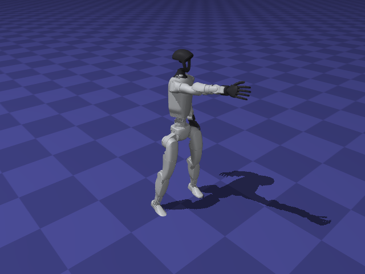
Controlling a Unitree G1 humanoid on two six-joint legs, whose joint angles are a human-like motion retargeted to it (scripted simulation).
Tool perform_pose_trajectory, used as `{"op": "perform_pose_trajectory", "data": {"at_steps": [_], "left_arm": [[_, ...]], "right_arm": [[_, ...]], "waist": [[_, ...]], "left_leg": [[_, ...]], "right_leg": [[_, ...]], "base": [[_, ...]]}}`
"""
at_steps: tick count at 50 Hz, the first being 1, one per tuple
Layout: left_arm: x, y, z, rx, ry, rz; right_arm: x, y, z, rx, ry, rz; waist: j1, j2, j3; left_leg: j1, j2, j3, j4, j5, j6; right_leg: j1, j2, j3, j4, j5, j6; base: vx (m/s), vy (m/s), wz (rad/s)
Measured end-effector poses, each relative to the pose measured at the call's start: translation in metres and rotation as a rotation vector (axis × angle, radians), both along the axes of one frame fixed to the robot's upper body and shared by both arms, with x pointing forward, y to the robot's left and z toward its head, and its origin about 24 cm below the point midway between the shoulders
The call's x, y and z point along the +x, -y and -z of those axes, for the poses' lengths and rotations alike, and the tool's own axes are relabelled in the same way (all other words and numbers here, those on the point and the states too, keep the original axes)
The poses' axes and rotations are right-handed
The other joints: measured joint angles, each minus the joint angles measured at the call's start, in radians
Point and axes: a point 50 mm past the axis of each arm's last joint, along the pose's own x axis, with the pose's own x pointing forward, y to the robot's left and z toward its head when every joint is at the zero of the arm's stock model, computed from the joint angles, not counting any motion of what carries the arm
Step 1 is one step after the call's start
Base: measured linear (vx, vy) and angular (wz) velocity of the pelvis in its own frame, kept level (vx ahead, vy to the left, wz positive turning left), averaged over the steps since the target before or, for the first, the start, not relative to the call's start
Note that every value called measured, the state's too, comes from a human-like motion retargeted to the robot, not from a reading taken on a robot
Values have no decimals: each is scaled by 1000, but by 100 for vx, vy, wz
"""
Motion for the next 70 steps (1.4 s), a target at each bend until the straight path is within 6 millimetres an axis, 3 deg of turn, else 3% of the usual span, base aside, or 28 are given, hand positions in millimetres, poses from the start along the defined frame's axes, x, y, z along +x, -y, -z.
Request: {"op": "perform_pose_trajectory", "data": {"at_steps": [6, 13, 20, 24, 29, 35, 40, 45, 60, 70], "left_arm": [[-6, 6, 2, -15, -10, -13], [4, 9, 3, -17, 20, -7], [19, 10, 2, 17, 75, 11], [24, 8, 0, 52, 101, 9], [22, 7, -2, 82, 115, -23], [3, 11, -1, 92, 85, -85], [-16, 22, 2, 84, 31, -99], [-22, 33, 4, 59, 11, -82], [5, 21, 1, 84, 94, -91], [8, 18, 0, 87, 103, -98]], "right_arm": [[0, -1, 1, 3, -3, 1], [2, -7, 7, -53, 3, -34], [-1, -26, 16, -254, 94, -170], [-14, -45, 22, -315, 185, -321], [-58, -78, 29, -330, 314, -608], [-143, -113, 34, -298, 475, -976], [-202, -123, 42, -267, 564, -1138], [-228, -122, 47, -249, 598, -1168], [-230, -123, 43, -266, 631, -1151], [-225, -124, 46, -226, 607, -1159]], "waist": [[8, 2, 0], [10, 9, -4], [-1, 24, -9], [-21, 35, -8], [-70, 49, -3], [-173, 69, 5], [-277, 89, 8], [-355, 111, 10], [-418, 150, 18], [-418, 146, 15]], "left_leg": [[4, 0, 4, 0, -1, 0], [11, 1, 12, 0, -4, 4], [27, 4, 24, -2, -7, 9], [38, 4, 31, -4, -8, 12], [47, 2, 33, -4, -9, 17], [48, -3, 31, 0, -11, 24], [50, -3, 43, 2, -14, 27], [58, 4, 75, 0, -18, 27], [90, 25, 183, -8, -29, 18], [94, 27, 191, -10, -30, 18]], "right_leg": [[1, 0, 4, 0, -1, -1], [4, 1, 11, 1, -3, -2], [11, 3, 22, 2, -7, -3], [17, 3, 27, 2, -11, -2], [26, 1, 29, 1, -16, 1], [31, -3, 29, -1, -23, 4], [27, -1, 43, -3, -26, 4], [13, 7, 77, -1, -25, 2], [-28, 37, 185, 10, -16, -4], [-29, 40, 193, 11, -15, -3]], "base": [[0, 0, 0], [0, 0, 0], [0, 0, 0], [0, 0, 0], [0, 0, 0], [0, 0, 0], [0, 0, -4], [1, 0, -33], [0, -1, -36], [0, 0, 0]]}}
